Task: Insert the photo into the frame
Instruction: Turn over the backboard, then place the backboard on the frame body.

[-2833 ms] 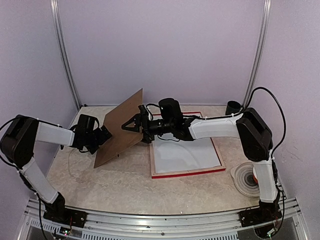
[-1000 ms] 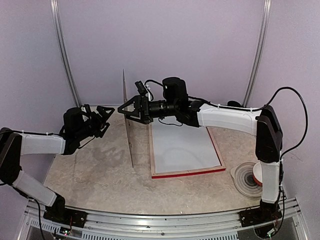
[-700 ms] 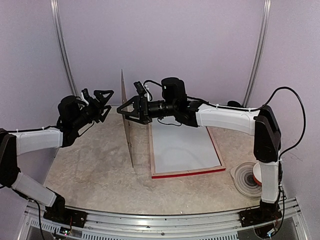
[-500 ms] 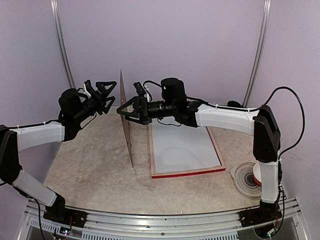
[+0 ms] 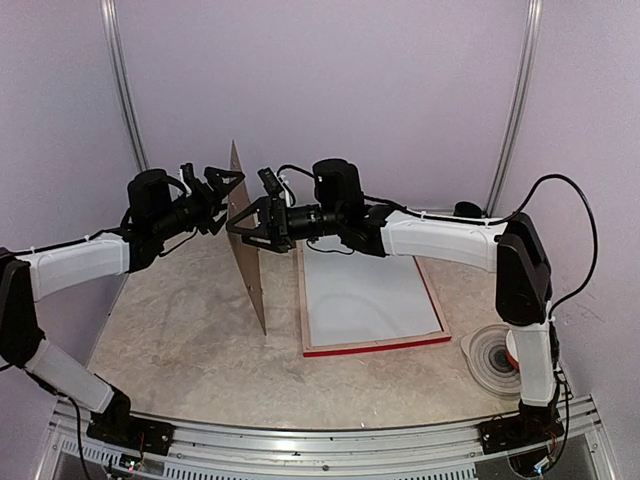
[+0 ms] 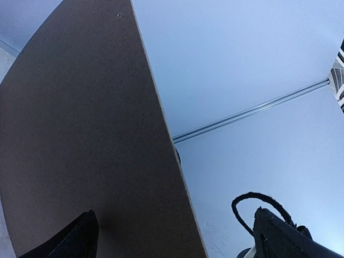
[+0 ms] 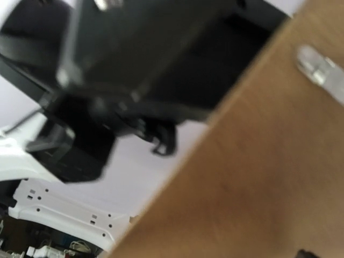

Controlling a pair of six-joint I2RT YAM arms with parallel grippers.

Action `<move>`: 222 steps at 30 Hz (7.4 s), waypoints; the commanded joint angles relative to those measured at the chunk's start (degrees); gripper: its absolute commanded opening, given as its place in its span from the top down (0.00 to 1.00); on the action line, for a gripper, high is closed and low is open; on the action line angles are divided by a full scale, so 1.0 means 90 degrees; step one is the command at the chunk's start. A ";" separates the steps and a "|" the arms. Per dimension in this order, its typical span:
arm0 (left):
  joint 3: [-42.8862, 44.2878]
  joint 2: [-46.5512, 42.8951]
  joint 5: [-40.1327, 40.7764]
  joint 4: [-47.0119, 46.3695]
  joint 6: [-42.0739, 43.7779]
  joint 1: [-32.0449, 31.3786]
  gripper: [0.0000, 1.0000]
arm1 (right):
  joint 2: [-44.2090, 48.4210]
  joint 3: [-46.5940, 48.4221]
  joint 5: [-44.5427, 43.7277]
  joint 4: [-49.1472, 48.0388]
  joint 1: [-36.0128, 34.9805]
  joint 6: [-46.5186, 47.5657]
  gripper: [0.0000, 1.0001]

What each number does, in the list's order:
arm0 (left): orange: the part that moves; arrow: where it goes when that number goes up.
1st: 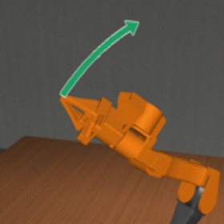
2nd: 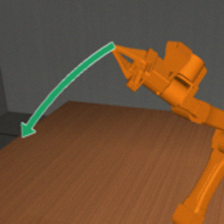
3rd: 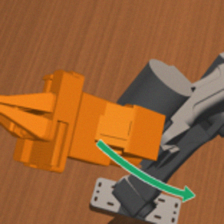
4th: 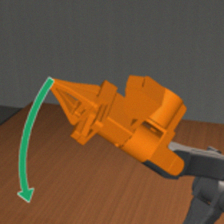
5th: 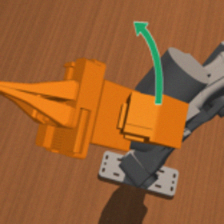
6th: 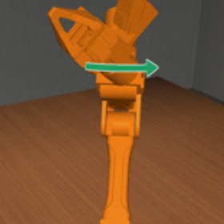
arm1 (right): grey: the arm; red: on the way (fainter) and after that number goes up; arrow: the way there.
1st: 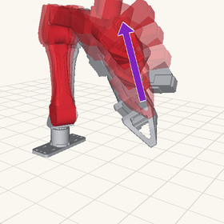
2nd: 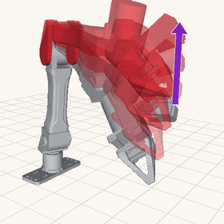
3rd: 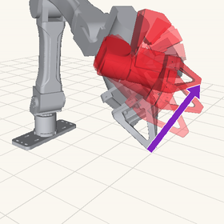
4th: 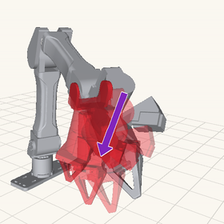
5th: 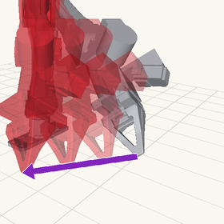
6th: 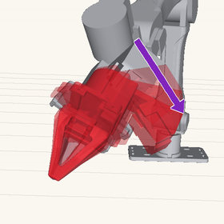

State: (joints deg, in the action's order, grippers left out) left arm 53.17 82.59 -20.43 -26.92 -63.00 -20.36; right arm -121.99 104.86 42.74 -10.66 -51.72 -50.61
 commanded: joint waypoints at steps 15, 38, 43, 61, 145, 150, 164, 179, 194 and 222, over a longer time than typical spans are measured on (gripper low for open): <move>0.0721 -0.0566 0.0176 0.3136 0.1310 0.0383 0.16 | -0.0121 -0.0162 0.0170 -0.0270 -0.0171 -0.0042 0.01; 0.0098 -0.0826 0.0023 0.3471 0.1795 0.0910 0.47 | 0.0096 -0.0359 0.0163 -0.0271 -0.0174 -0.0031 0.01; -0.0024 -0.0845 0.0017 0.3462 0.1846 0.0988 0.63 | 0.0110 -0.0398 0.0171 -0.0306 -0.0165 -0.0041 0.01; -0.0283 -0.1028 -0.0399 0.3480 0.1980 0.1563 0.95 | 0.0217 -0.0713 0.0182 -0.0442 -0.0162 -0.0080 0.01; -0.1137 0.4158 -0.0463 -0.6298 -0.1864 -0.1148 1.00 | 0.1878 -0.5666 0.0149 0.0087 0.4968 0.0855 0.01; -0.1077 0.4323 -0.0413 -0.6255 -0.1857 -0.1209 1.00 | 0.1952 -0.5774 0.0179 0.0006 0.4811 0.0810 0.01; -0.1113 0.4423 -0.0161 -0.5696 -0.1964 -0.1372 0.76 | 0.2412 -0.5477 -0.0452 0.0958 0.4595 0.1250 0.01; -0.1147 0.4525 -0.0209 -0.5434 -0.1862 -0.1280 0.71 | 0.2855 -0.5084 -0.1113 0.2086 0.4281 0.1815 0.01; -0.1293 0.4542 -0.0269 -0.5415 -0.1719 -0.1196 0.69 | 0.2958 -0.5240 -0.1957 0.2710 0.3042 0.2047 0.01; -0.1347 0.4642 -0.0342 -0.5659 -0.1906 -0.1234 0.69 | 0.2044 -0.4688 -0.2117 0.2252 0.2769 0.1850 0.01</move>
State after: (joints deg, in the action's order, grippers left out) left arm 41.50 123.63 -22.48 -74.59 -80.34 -31.53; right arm -102.26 60.69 24.14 10.92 -26.13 -33.26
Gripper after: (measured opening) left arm 0.313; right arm 0.992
